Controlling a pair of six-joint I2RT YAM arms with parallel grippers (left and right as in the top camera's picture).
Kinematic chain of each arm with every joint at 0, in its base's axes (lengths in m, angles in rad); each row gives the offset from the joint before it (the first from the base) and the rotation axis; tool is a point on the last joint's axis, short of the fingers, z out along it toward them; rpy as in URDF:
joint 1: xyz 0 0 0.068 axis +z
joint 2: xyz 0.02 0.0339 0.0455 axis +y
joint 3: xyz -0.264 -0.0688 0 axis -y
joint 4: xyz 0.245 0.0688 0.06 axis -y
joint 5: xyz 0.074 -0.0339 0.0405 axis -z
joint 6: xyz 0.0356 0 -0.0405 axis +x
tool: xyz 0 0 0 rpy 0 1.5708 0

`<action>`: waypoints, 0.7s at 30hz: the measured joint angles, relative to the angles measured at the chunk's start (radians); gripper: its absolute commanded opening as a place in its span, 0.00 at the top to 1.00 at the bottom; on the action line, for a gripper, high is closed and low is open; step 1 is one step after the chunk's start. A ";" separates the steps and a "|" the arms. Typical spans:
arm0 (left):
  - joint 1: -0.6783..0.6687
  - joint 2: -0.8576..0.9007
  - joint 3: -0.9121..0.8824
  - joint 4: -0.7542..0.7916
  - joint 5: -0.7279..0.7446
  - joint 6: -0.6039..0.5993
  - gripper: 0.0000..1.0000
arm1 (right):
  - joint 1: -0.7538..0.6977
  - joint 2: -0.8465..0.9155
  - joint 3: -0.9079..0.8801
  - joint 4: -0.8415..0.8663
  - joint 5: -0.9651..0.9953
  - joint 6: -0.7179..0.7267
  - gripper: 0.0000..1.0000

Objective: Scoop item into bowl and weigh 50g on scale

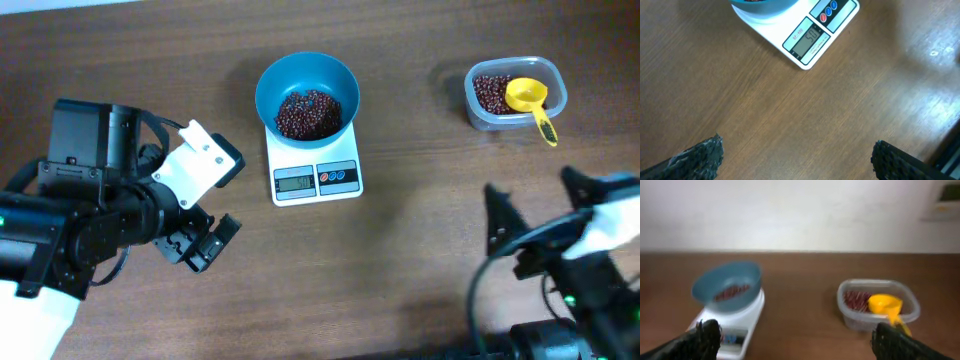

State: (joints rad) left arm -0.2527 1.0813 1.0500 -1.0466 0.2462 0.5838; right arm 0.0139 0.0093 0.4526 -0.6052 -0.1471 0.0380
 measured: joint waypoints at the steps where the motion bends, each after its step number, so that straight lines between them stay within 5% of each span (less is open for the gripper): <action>1: 0.000 0.000 0.000 0.002 0.000 0.000 0.01 | 0.016 0.001 -0.066 0.051 -0.013 -0.038 0.01; 5: 0.000 0.000 0.000 0.000 0.000 0.000 0.01 | 0.024 0.001 -0.277 0.339 -0.029 -0.084 0.01; 21: 0.000 0.000 0.000 0.000 0.000 0.000 0.01 | 0.024 0.001 -0.438 0.543 -0.035 -0.091 0.01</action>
State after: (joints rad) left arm -0.2527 1.0813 1.0496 -1.0462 0.2462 0.5838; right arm 0.0376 0.0101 0.0147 -0.0620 -0.1825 -0.0532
